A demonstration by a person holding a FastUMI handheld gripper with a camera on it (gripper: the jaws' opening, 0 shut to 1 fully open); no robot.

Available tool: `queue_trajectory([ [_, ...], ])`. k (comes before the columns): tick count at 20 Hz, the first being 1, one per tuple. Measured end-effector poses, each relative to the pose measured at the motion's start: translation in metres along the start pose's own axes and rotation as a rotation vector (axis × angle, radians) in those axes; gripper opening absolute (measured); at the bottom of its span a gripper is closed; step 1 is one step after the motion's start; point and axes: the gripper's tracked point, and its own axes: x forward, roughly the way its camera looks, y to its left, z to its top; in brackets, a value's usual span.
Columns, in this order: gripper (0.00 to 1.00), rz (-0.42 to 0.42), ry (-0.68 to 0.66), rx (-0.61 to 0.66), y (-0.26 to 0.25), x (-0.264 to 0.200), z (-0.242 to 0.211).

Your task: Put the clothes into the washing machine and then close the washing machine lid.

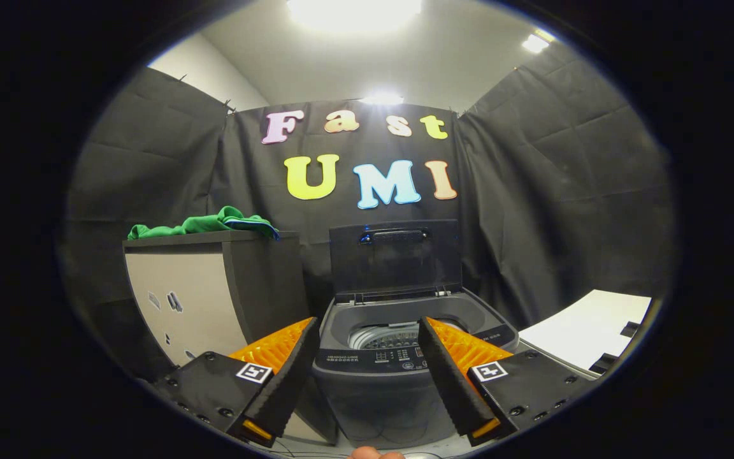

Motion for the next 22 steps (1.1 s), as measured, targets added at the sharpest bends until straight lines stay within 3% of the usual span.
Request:
queue_trajectory([
  [4,0.98,0.072,-0.003,0.044,0.022,0.006,0.029],
  [7,0.97,0.062,-0.059,-0.003,0.024,0.02,0.075],
  [12,0.98,0.133,-0.118,-0.039,0.073,0.045,0.15],
  [14,0.98,0.198,-0.136,-0.065,0.104,0.051,0.175],
  [19,0.98,0.405,-0.008,-0.023,0.186,0.067,0.207],
  [22,0.98,0.416,0.04,-0.056,0.217,0.086,0.233],
])
